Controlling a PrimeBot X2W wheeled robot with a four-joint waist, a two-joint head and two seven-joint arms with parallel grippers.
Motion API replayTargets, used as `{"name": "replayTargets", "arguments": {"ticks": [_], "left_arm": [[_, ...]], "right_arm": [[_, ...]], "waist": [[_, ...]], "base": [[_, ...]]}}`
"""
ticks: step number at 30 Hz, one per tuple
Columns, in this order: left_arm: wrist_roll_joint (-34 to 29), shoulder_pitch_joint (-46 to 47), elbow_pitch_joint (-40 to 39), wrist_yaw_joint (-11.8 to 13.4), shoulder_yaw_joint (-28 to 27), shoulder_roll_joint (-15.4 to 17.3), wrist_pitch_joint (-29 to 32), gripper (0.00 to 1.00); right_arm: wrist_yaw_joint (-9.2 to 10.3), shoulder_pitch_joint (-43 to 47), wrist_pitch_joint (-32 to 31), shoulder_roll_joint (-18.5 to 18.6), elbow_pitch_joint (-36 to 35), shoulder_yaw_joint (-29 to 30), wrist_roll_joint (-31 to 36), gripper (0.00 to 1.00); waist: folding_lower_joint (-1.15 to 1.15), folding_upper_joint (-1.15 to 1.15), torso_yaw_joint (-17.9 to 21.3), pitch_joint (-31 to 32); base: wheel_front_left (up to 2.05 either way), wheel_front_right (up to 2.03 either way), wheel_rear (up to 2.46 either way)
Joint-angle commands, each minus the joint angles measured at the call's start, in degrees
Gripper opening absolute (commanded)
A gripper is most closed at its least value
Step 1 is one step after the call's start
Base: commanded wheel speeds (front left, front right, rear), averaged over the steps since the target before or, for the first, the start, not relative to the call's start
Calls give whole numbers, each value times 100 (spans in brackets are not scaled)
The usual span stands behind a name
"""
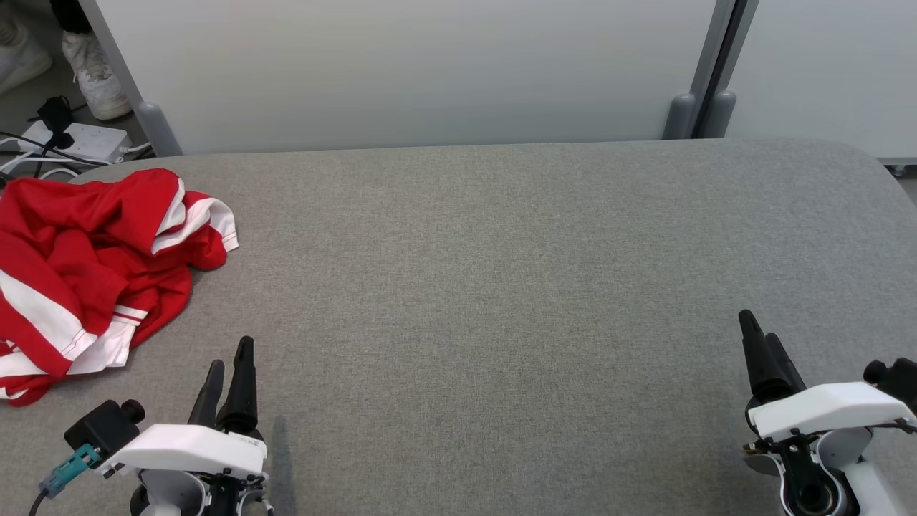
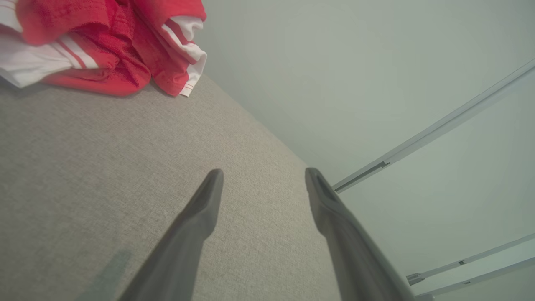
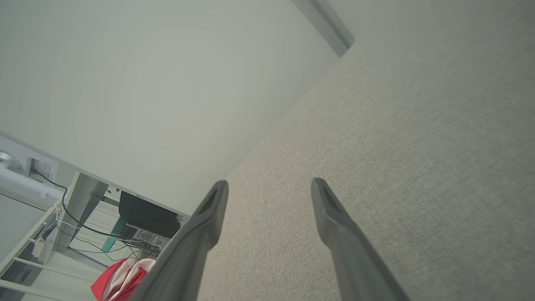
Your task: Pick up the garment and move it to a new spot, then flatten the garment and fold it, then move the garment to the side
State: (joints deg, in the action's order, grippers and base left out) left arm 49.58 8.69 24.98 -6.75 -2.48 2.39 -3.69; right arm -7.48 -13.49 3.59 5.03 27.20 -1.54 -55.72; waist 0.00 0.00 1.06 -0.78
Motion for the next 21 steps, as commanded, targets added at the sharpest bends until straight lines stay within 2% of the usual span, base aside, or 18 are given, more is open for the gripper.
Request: {"name": "replayTargets", "arguments": {"ticks": [1, 21], "left_arm": [[-159, 337, -100, -27, -100, 88, -67, 100], [-1591, 623, 275, 24, -179, 90, -402, 100]], "right_arm": [[-1, -317, 76, 104, -94, -96, 152, 100], [-1, -765, 412, 241, 300, -434, 1330, 100]], "waist": [[0, 0, 3, -1], [0, 0, 34, -22]], "base": [[0, 0, 0], [0, 0, 0]]}}
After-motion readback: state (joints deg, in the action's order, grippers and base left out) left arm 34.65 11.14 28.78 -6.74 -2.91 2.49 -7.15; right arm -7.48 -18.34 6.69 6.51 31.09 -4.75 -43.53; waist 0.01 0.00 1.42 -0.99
